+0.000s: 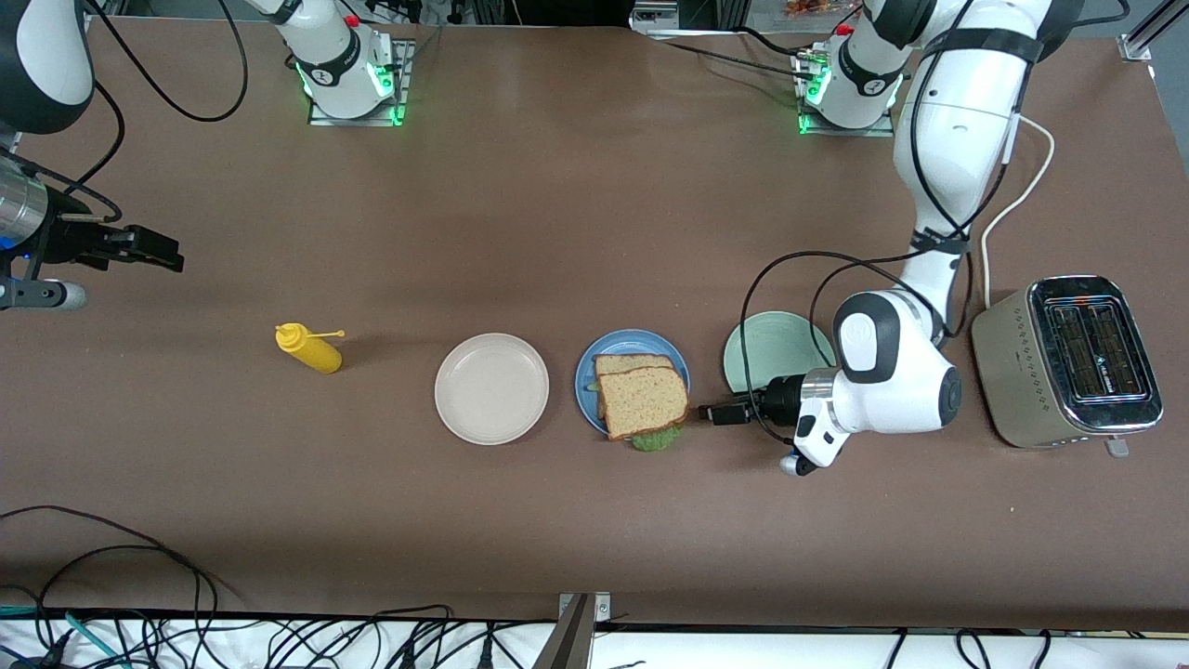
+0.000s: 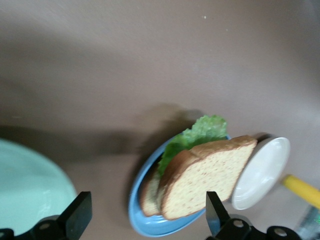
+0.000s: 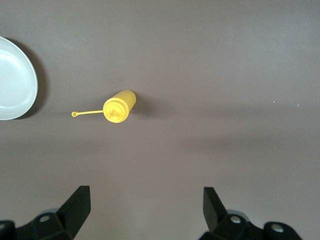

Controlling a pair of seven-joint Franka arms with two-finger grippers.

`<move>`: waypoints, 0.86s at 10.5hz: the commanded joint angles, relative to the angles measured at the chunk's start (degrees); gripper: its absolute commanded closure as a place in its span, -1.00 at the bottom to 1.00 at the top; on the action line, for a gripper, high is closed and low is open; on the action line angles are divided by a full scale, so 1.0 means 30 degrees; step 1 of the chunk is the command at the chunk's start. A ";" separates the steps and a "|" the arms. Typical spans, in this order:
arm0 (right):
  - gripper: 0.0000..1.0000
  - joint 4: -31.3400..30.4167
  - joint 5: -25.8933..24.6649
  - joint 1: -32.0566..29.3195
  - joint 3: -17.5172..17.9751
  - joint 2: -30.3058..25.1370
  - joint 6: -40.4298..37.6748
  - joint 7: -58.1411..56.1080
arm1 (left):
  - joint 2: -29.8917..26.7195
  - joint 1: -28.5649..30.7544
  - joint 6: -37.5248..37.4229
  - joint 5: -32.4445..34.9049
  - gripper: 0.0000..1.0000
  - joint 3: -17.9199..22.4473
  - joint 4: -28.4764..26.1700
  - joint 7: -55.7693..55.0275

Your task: Make sandwich in blue plate with both arms

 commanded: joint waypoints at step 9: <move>-1.00 0.0432 -0.0310 0.0171 0.0229 0.0395 0.0688 0.0126 | -1.3814 0.2533 -0.2277 1.2171 -1.00 0.0207 -0.5599 -0.2955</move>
